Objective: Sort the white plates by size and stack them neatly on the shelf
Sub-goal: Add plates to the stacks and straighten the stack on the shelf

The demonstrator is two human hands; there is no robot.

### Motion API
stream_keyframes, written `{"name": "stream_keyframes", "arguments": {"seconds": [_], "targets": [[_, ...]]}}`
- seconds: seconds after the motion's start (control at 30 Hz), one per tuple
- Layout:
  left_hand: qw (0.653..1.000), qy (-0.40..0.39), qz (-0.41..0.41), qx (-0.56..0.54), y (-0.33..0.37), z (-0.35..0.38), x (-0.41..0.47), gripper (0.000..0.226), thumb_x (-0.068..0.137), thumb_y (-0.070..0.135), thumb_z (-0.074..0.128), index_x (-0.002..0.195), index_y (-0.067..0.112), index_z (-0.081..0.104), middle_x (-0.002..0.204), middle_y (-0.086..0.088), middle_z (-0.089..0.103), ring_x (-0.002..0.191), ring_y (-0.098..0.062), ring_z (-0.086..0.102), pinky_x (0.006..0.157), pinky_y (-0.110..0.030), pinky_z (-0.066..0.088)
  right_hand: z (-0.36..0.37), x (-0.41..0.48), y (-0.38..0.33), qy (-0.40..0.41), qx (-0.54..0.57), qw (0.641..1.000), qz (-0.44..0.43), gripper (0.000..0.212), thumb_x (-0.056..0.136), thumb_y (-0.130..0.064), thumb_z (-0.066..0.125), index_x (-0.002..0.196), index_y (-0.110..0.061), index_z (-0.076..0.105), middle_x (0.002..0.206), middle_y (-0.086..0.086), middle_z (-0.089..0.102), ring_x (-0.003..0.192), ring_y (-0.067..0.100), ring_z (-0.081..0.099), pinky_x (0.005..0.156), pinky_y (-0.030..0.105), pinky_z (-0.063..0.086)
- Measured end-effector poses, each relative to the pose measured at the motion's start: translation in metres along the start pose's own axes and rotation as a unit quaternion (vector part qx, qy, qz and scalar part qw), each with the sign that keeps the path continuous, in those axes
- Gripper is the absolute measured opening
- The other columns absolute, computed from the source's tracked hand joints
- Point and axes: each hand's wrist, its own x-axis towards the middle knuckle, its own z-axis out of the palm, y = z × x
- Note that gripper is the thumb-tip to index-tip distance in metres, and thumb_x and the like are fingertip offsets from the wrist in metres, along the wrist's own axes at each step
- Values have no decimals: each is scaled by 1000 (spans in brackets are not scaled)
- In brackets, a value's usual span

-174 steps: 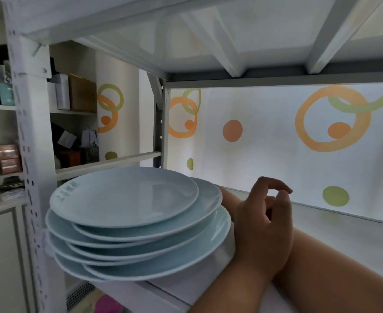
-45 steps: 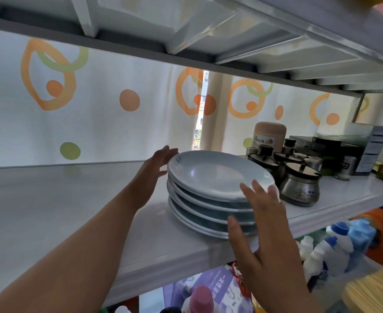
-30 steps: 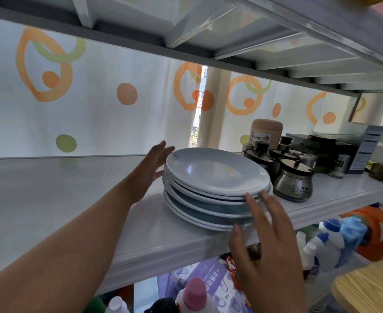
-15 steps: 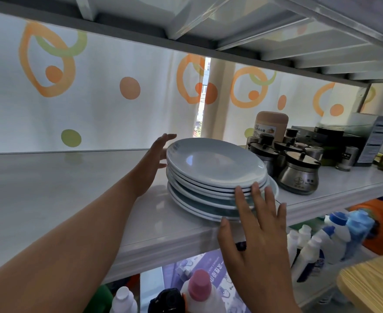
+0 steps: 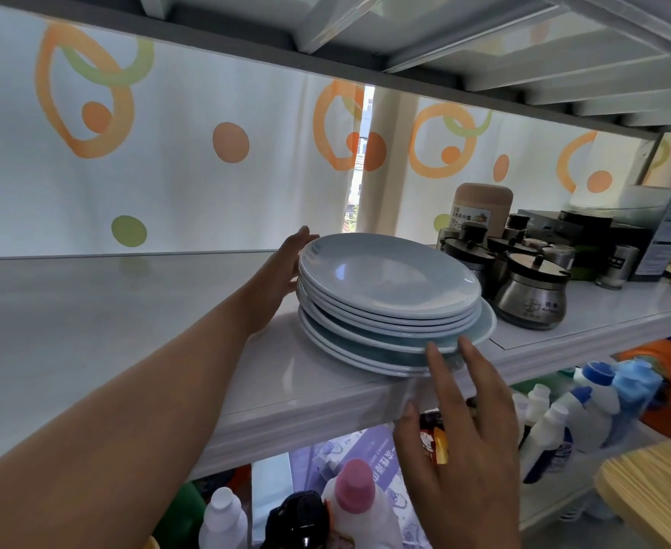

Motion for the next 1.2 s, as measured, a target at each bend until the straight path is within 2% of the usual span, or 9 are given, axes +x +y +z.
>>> {"name": "stream_keyframes", "arguments": {"seconds": [0.13, 0.3, 0.63, 0.73, 0.8, 0.9, 0.97, 1.07, 1.2], "targets": [[1000, -26, 8, 10, -1, 0, -2, 61, 94, 61, 18, 133, 28, 51, 135, 3, 58, 127, -16, 50, 114, -39, 29, 4, -5, 0, 1, 3, 1000, 4, 52, 83, -28, 50, 133, -14, 47, 143, 15, 43, 137, 30, 34, 114, 30, 24], [1000, 31, -1, 5, 3, 4, -4, 56, 97, 54, 17, 142, 25, 34, 140, -7, 49, 128, -21, 47, 111, -38, 31, 7, -3, -3, 20, -9, 1000, 7, 45, 84, -29, 48, 127, -14, 53, 138, 17, 49, 132, 28, 41, 110, 42, 32], [997, 70, 9, 25, -4, -1, -1, 49, 98, 52, 20, 134, 27, 41, 128, -17, 59, 114, -26, 55, 100, -37, 37, 8, 4, -5, -25, -9, 999, 30, 45, 82, -30, 48, 122, -14, 61, 129, 12, 52, 124, 27, 46, 106, 47, 34], [999, 47, -6, -8, -3, 1, -1, 54, 98, 51, 23, 142, 23, 36, 138, -9, 51, 121, -21, 51, 92, -30, 40, 7, -3, -4, -2, 7, 1000, 25, 48, 81, -27, 51, 126, -12, 56, 135, 13, 46, 127, 32, 43, 103, 41, 38], [1000, 17, -14, -19, -4, -1, -1, 55, 97, 54, 25, 141, 25, 39, 141, -2, 50, 124, -17, 50, 96, -29, 39, 7, -12, -3, 14, -2, 1000, 11, 48, 81, -24, 51, 126, -10, 55, 137, 15, 47, 129, 33, 42, 107, 35, 36], [999, -32, -22, -29, -8, -3, -2, 51, 95, 54, 27, 123, 26, 60, 126, 2, 64, 117, -14, 57, 100, -31, 40, 12, -24, -1, 10, -7, 1000, 7, 46, 85, -26, 45, 127, -8, 55, 139, 16, 49, 133, 32, 40, 104, 46, 39], [998, -35, -23, -41, -9, -1, -2, 45, 96, 46, 29, 109, 25, 66, 110, 2, 71, 103, -15, 62, 92, -31, 44, 16, -29, 0, -2, -9, 1000, 3, 48, 91, -30, 38, 128, -4, 52, 141, 18, 45, 136, 32, 36, 111, 43, 32], [999, -34, -16, -36, -7, 1, -3, 39, 96, 34, 30, 99, 24, 67, 94, 5, 71, 89, -11, 61, 81, -27, 44, 19, -31, 1, -13, -15, 1000, -4, 53, 94, -33, 32, 131, 2, 48, 142, 22, 42, 138, 33, 32, 117, 37, 22], [998, -33, -34, -35, -7, -3, -1, 31, 85, 27, 41, 103, 11, 62, 94, -7, 62, 84, -16, 56, 77, -24, 45, 22, -29, 4, -10, -31, 999, -34, 52, 93, -31, 36, 129, 5, 48, 139, 23, 43, 135, 32, 36, 117, 39, 20]]}}
